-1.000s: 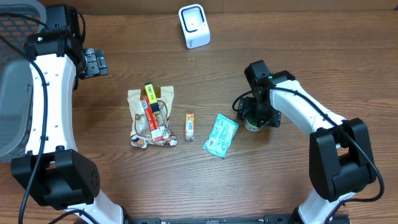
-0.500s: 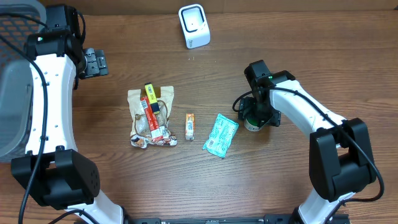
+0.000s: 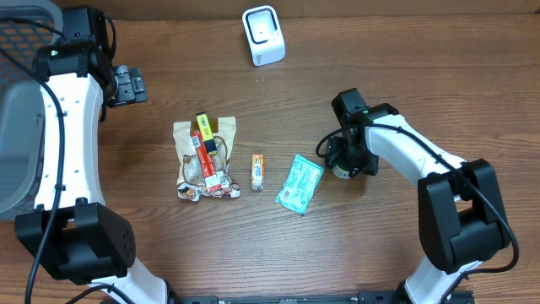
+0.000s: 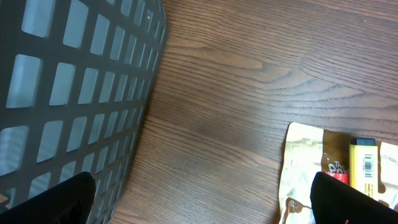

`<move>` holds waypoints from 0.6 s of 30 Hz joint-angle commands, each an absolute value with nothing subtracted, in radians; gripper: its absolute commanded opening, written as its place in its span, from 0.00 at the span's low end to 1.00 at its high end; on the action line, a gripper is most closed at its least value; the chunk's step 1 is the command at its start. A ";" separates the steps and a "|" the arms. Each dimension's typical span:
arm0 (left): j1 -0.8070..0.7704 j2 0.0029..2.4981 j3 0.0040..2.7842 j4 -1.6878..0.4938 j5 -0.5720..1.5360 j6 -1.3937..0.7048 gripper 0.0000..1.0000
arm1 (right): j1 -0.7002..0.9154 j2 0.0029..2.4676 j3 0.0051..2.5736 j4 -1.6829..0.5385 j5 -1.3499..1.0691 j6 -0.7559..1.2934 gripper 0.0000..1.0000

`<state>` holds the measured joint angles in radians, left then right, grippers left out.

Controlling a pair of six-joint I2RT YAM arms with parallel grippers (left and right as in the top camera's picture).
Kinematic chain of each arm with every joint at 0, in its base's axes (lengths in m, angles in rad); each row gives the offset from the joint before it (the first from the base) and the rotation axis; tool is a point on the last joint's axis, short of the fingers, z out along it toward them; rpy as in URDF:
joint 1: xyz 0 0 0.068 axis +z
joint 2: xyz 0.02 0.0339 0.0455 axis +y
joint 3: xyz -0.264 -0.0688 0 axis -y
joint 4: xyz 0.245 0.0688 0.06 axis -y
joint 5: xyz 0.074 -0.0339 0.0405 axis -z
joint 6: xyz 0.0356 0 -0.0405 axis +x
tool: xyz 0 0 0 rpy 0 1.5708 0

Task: Scan the item barcode
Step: 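Lift the green jar with the right gripper and adjust the grip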

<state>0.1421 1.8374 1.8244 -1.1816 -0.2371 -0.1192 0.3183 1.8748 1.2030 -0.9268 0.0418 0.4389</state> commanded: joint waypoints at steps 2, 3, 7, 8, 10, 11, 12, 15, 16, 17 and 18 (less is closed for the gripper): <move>0.144 1.835 1.841 -1.177 -0.242 -0.101 1.00 | 0.313 1.875 1.200 -0.931 0.054 0.437 0.68; 0.144 1.835 1.841 -1.177 -0.242 -0.101 1.00 | 0.313 1.875 1.200 -0.932 0.054 0.437 0.68; 0.144 1.835 1.841 -1.177 -0.242 -0.101 1.00 | 0.313 1.875 1.200 -0.921 0.053 0.437 0.62; 0.144 1.835 1.841 -1.177 -0.242 -0.101 0.99 | 0.313 1.875 1.200 -0.920 0.050 0.437 0.56; 0.144 1.835 1.841 -1.177 -0.242 -0.101 0.99 | 0.313 1.875 1.200 -0.923 0.050 0.437 0.40; 0.144 1.835 1.841 -1.177 -0.242 -0.101 1.00 | 0.313 1.875 1.200 -0.925 0.050 0.437 0.34; 0.144 1.835 1.841 -1.177 -0.242 -0.101 1.00 | 0.313 1.875 1.200 -0.927 0.050 0.437 0.31; 0.144 1.835 1.841 -1.177 -0.242 -0.101 1.00 | 0.313 1.874 1.208 -0.946 0.050 0.437 0.17; 0.144 1.835 1.841 -1.177 -0.242 -0.101 1.00 | 0.313 1.874 1.219 -0.964 0.049 0.437 0.12; 0.144 1.835 1.841 -1.177 -0.242 -0.101 1.00 | 0.313 1.874 1.231 -0.985 0.049 0.437 0.07; 0.144 1.835 1.841 -1.177 -0.242 -0.101 1.00 | 0.313 1.874 1.244 -1.006 0.049 0.437 0.04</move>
<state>0.1421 1.8374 1.8244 -1.1816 -0.2367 -0.1192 0.3183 1.8748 1.2091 -0.9737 0.0418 0.4400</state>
